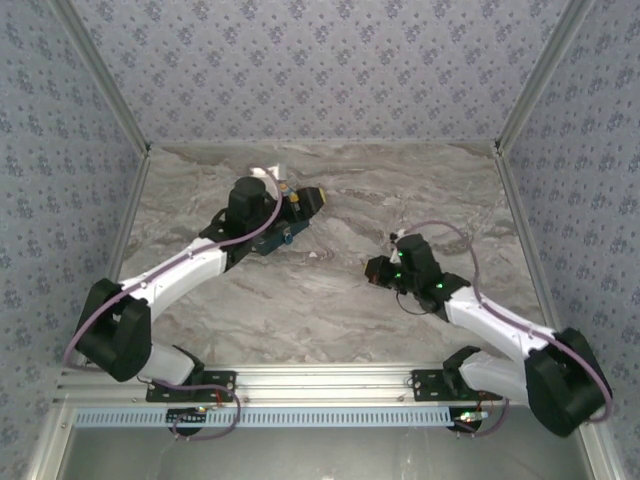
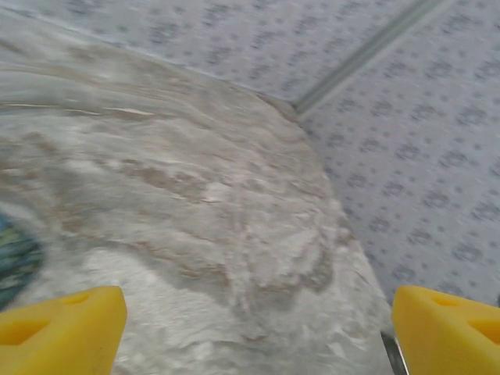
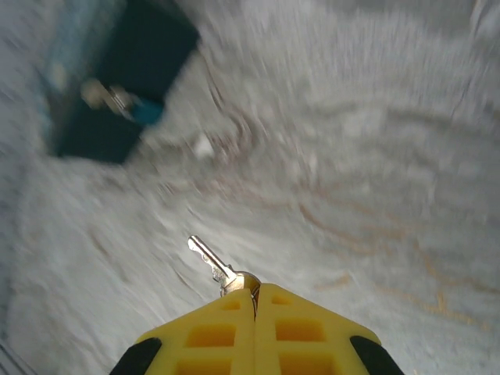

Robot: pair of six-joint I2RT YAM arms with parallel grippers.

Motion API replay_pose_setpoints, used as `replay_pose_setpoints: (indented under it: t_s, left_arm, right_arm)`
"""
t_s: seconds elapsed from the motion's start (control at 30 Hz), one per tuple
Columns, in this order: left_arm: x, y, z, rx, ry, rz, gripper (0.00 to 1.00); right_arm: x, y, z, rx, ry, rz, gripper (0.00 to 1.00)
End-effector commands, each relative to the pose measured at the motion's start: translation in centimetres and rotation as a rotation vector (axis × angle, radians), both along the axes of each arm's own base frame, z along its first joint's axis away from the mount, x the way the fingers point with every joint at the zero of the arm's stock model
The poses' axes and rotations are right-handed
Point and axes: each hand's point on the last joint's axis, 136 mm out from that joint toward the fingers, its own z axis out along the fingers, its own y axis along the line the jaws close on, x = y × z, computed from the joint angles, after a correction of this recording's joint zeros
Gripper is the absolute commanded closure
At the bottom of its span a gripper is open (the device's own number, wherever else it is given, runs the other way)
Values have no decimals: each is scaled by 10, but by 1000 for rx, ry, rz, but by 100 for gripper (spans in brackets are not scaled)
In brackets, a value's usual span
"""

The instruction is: Unlock a padlock with a key

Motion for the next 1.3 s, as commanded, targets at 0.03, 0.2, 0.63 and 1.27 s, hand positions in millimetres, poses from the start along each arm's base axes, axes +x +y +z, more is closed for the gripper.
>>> replay_pose_setpoints:
  t_s: [0.03,0.2,0.63,1.27]
  left_arm:
    - [-18,-46,29,-67,-46,-181,15]
    - [-36,-90,32,-95,-49,-309,20]
    - [-65,-135,18,-94,-16,-453,40]
    - [-72,-152,2,-109,54,-524,72]
  right_arm:
    - [15,-7,69,188,-210,-70,100]
    - [10,-20,94,215,-282,-106,100]
    - [11,-25,92,252,-271,-156,100]
    - [16,-27,99,260,-277,-183,100]
